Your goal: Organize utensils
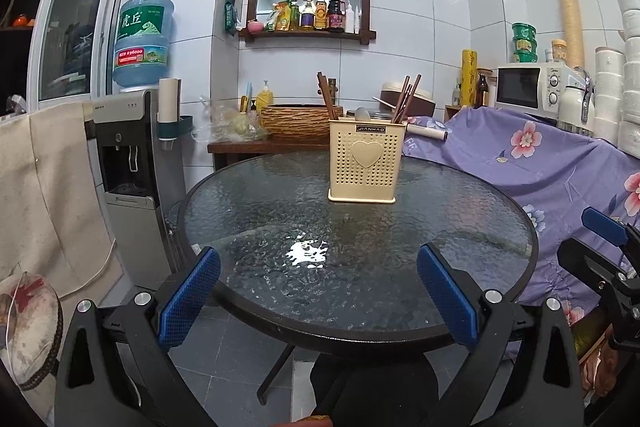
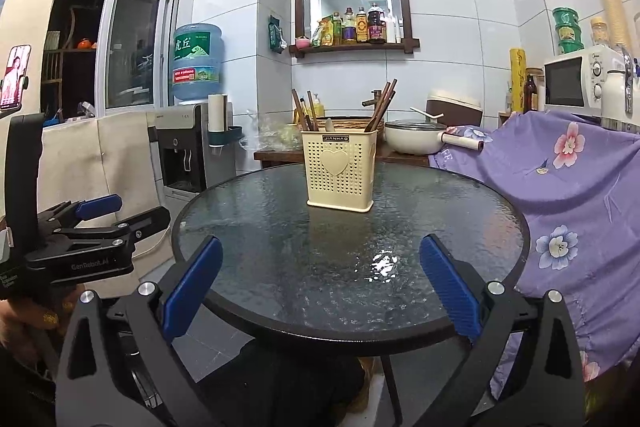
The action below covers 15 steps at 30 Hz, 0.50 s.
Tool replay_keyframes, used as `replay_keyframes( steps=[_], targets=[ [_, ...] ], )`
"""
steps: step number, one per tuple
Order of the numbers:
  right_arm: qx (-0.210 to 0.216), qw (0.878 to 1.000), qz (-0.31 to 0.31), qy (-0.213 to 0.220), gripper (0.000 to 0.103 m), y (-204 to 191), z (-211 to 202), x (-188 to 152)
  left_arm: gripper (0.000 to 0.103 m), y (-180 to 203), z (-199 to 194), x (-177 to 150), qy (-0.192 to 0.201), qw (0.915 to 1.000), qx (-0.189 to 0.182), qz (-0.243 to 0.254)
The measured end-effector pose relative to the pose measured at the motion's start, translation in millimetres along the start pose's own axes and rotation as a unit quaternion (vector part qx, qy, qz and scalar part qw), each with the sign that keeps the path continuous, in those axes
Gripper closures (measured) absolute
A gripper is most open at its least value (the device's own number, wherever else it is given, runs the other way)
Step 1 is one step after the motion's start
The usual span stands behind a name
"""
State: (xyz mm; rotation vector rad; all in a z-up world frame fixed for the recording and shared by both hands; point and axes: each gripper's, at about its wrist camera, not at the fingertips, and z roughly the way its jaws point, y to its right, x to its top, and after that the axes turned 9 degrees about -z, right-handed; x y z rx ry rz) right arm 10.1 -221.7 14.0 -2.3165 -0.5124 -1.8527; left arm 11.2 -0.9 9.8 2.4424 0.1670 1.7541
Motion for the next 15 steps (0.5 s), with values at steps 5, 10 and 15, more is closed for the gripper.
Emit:
replay_keyframes(
  steps=[5, 10, 15],
  targets=[
    [0.002, 1.000, 0.003, -0.002, 0.006, -0.1, 1.0, 0.6, 0.006, -0.7, 0.1, 0.0, -0.002, 1.0000, -0.001, 0.000],
    [0.002, 1.000, 0.001, -0.003, 0.006, 0.2, 0.6, 0.0, 0.006, -1.4, 1.6, -1.3, -0.005, 1.0000, 0.000, -0.002],
    [0.003, 1.000, 0.001, -0.004, 0.006, 0.3, 0.6, -0.9, 0.006, -2.8, 2.8, -1.5, -0.009, 0.9999, -0.002, -0.007]
  ],
)
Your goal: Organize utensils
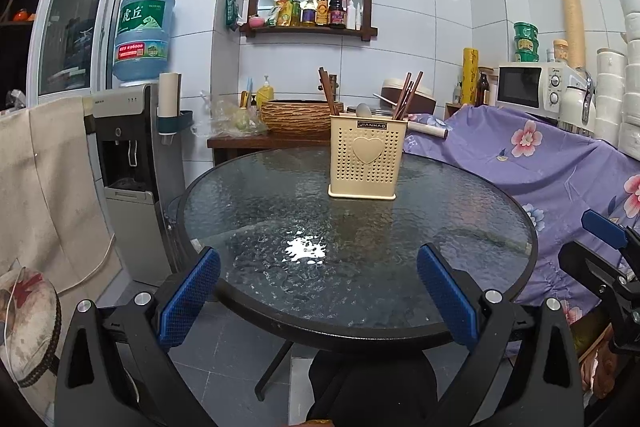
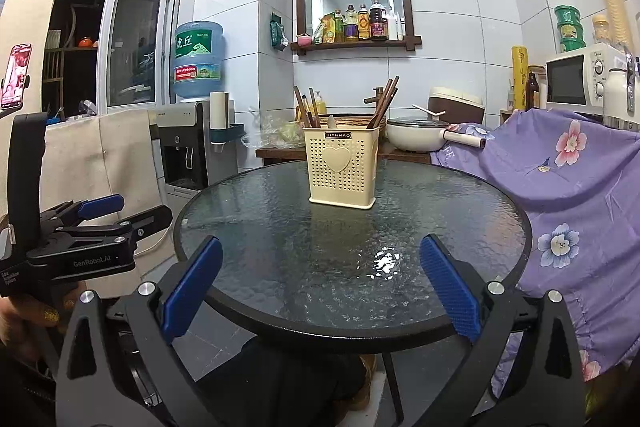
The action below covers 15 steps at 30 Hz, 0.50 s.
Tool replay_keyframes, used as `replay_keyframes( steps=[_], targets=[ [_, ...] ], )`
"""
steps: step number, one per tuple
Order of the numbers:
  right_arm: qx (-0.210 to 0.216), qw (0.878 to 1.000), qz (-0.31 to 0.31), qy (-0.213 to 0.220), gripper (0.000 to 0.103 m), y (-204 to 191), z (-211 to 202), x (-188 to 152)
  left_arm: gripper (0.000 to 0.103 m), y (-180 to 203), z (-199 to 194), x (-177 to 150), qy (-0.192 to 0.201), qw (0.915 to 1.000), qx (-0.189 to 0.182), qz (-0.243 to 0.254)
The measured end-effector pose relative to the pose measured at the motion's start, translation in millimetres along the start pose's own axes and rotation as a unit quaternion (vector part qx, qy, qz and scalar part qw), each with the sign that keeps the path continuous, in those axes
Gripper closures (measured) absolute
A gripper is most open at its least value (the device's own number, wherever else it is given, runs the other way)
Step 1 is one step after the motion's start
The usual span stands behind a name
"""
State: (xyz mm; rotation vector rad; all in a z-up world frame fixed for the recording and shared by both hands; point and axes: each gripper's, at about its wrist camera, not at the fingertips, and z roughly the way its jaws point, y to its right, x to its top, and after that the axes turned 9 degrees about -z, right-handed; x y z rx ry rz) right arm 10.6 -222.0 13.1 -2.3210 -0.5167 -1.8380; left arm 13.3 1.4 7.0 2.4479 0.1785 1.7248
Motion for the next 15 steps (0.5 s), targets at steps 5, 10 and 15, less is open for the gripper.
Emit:
replay_keyframes(
  steps=[5, 10, 15],
  targets=[
    [0.000, 1.000, 0.001, -0.001, 0.006, -0.3, -0.1, -0.2, 0.006, -1.1, 1.0, -0.1, -0.003, 1.0000, 0.002, 0.000],
    [0.001, 1.000, 0.000, -0.001, 0.006, -0.6, -0.5, -0.4, 0.006, -1.4, 0.3, -0.8, -0.002, 1.0000, 0.004, 0.000],
    [0.002, 1.000, 0.001, -0.002, 0.006, -0.3, 1.0, -2.3, 0.006, -2.1, 0.9, -0.8, -0.004, 1.0000, 0.005, -0.001]
  ],
)
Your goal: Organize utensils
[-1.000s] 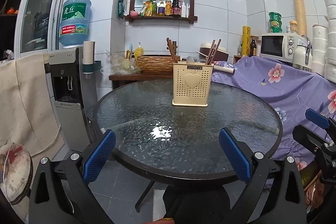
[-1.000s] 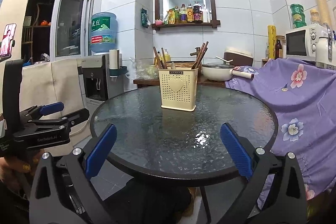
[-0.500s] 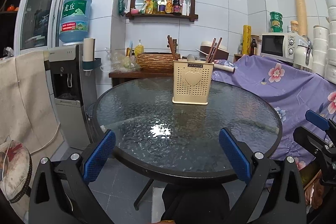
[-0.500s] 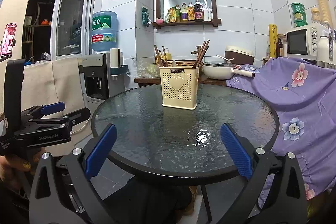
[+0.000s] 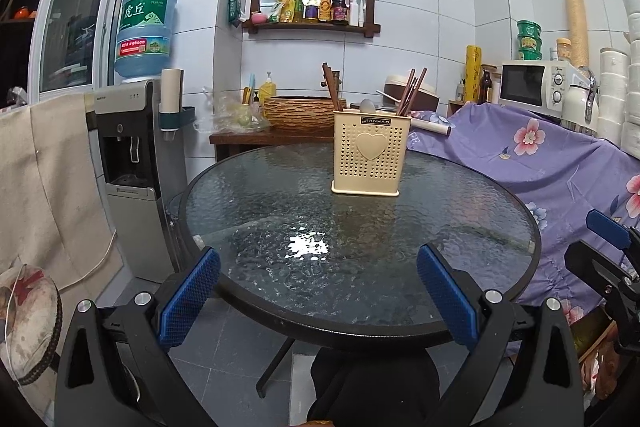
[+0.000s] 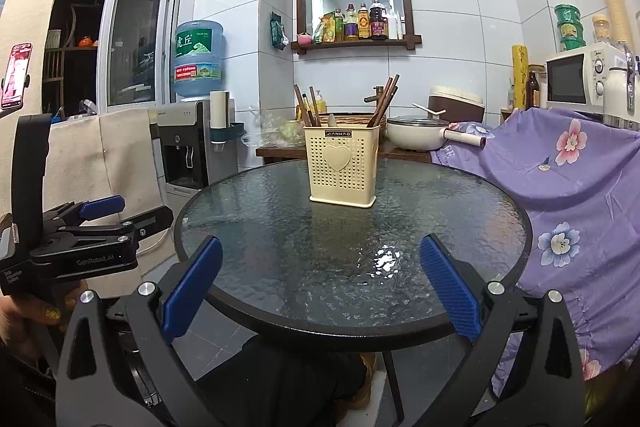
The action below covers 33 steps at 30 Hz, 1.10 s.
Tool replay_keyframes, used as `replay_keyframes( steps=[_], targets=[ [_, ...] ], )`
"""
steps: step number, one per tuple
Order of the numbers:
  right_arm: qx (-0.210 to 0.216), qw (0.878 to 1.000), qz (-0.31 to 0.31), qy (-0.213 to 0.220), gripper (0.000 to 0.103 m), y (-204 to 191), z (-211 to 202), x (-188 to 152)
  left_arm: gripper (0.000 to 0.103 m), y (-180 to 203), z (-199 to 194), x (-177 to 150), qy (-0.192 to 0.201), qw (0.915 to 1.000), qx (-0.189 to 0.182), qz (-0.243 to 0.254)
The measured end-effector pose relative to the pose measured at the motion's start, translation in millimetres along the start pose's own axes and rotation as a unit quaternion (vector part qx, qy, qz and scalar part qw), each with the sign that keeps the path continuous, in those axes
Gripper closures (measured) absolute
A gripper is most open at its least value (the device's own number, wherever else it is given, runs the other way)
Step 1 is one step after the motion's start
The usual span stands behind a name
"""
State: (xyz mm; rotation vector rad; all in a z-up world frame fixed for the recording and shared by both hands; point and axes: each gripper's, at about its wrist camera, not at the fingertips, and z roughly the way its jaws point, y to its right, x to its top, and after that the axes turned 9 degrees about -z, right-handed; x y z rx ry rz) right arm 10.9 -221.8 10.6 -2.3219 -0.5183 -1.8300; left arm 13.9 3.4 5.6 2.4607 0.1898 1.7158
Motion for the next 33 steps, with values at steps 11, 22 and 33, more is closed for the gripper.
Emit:
replay_keyframes(
  steps=[11, 22, 33],
  targets=[
    [0.002, 1.000, -0.001, -0.001, 0.006, 0.4, -0.1, -0.7, 0.006, 1.1, 2.2, 0.5, -0.004, 1.0000, 0.004, 0.001],
    [0.005, 1.000, -0.003, -0.006, 0.006, -1.5, 1.0, -2.0, 0.006, 1.5, 4.8, -2.1, -0.013, 0.9999, 0.005, 0.005],
    [0.007, 1.000, -0.003, -0.009, 0.006, -2.5, 3.2, -1.3, 0.006, 1.3, 8.2, -3.2, -0.026, 0.9996, 0.006, 0.004]
  ],
)
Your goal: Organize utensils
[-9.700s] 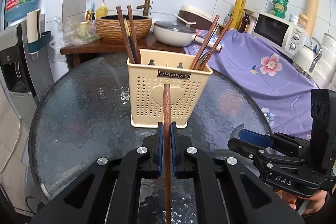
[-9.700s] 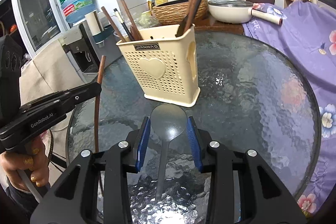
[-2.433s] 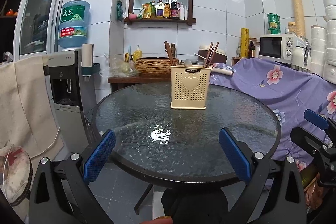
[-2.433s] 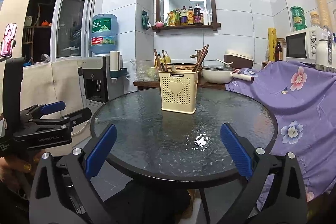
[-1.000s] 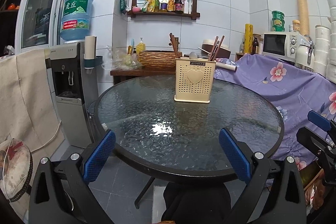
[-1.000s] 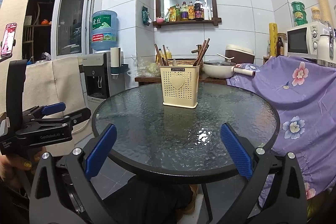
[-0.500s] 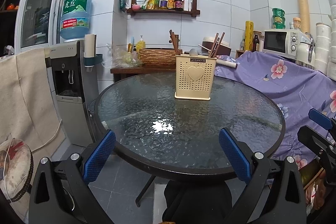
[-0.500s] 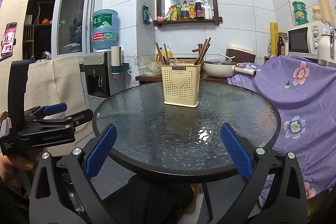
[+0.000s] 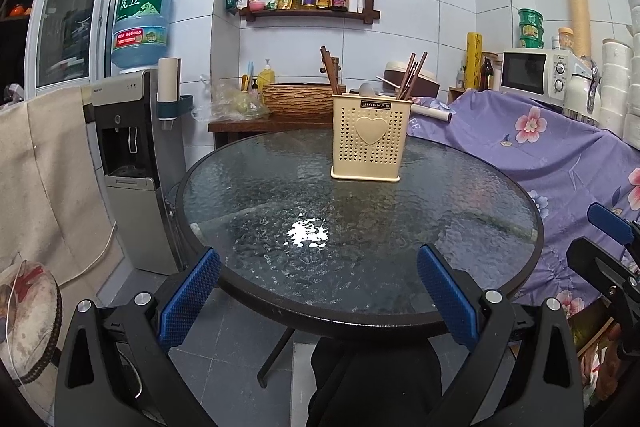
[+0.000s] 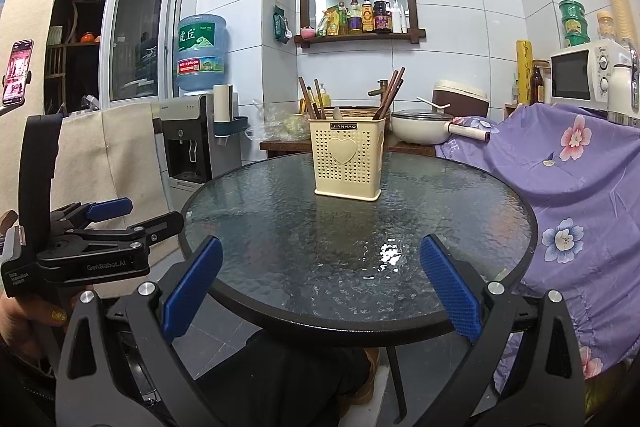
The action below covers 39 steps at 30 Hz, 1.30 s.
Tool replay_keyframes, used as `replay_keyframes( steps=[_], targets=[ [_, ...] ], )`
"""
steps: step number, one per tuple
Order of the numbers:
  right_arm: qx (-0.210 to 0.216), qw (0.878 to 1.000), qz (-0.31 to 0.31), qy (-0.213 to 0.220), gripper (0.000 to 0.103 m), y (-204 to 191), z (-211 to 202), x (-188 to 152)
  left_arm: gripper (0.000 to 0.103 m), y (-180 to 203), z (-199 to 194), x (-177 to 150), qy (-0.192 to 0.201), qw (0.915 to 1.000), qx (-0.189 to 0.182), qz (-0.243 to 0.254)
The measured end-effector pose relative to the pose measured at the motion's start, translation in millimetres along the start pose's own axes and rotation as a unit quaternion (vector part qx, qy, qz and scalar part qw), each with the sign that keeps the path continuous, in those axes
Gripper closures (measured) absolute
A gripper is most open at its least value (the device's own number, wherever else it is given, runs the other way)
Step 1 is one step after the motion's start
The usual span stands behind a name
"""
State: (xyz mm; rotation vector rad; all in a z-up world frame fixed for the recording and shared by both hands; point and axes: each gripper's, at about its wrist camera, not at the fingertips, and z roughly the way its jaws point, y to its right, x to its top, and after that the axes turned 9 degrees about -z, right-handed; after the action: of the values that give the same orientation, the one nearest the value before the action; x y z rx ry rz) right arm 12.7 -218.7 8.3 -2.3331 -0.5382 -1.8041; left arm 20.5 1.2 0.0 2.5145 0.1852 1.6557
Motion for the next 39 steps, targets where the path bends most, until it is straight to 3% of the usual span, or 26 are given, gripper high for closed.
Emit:
replay_keyframes(
  steps=[39],
  targets=[
    [0.002, 1.000, 0.000, -0.001, 0.006, -1.5, 0.5, -1.7, 0.006, 1.0, 2.6, -1.4, -0.004, 1.0000, 0.004, 0.002]
  ],
)
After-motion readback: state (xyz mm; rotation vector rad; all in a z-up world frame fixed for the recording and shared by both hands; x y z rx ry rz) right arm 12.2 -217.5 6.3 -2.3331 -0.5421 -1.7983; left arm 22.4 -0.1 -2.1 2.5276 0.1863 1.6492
